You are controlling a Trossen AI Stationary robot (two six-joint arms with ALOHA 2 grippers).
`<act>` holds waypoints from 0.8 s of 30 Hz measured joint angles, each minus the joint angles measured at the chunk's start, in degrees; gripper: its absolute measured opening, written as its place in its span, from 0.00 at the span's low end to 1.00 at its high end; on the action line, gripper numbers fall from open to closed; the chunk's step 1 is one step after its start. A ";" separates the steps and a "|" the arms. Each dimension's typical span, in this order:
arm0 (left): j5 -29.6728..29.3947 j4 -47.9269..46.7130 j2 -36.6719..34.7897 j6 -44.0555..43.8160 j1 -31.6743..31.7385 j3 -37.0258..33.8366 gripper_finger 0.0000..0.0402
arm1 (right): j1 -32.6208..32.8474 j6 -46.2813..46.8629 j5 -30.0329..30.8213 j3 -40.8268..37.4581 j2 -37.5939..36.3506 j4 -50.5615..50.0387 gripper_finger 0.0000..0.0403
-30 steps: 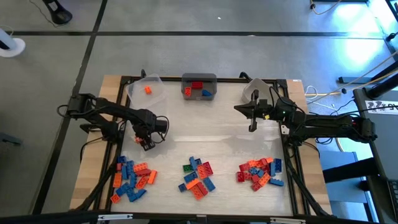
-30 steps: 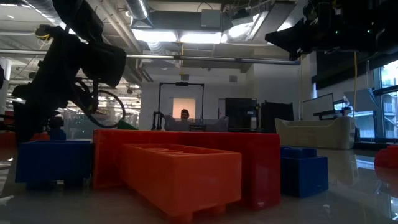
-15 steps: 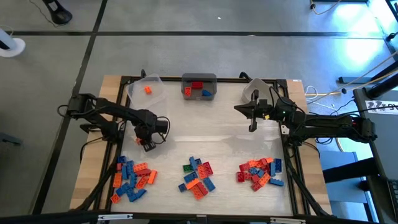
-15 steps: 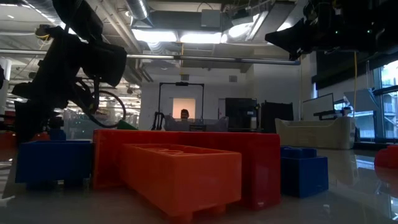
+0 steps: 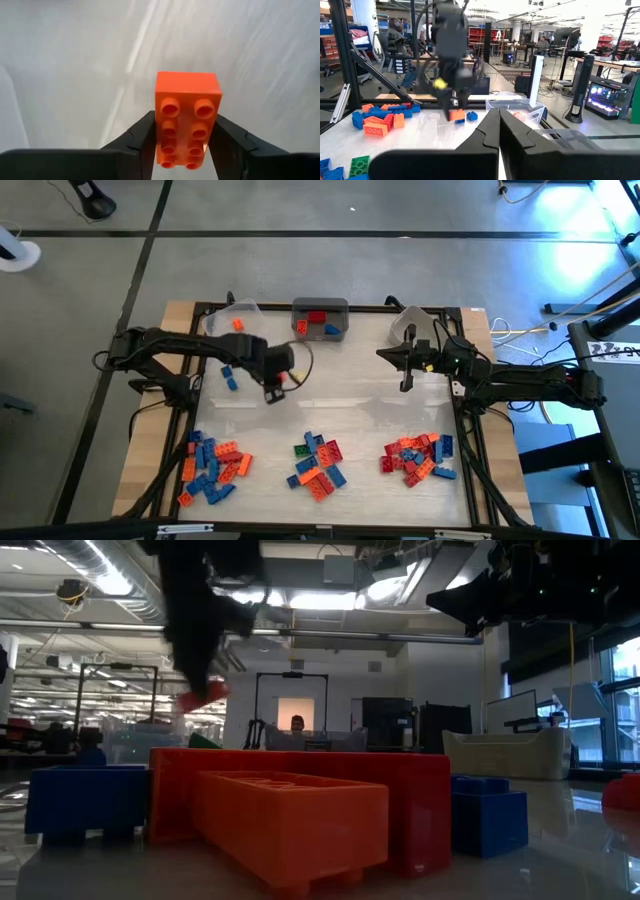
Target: Sort blocks by size
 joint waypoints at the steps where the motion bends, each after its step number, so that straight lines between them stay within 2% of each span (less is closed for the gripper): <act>1: -0.12 1.68 0.00 1.49 0.87 1.08 0.34 | 0.00 0.00 -0.01 0.00 -0.01 0.01 0.01; 10: -2.07 24.96 0.69 13.37 11.20 2.94 0.34 | 0.00 0.00 -0.01 0.00 -0.01 0.16 0.01; 15: -2.04 31.88 2.92 17.67 16.37 2.92 0.34 | 0.00 -0.06 0.15 0.00 -0.01 0.18 0.01; 24: -1.01 42.17 9.94 19.12 23.08 2.90 0.35 | 0.00 -0.22 1.08 0.02 -0.01 0.06 0.01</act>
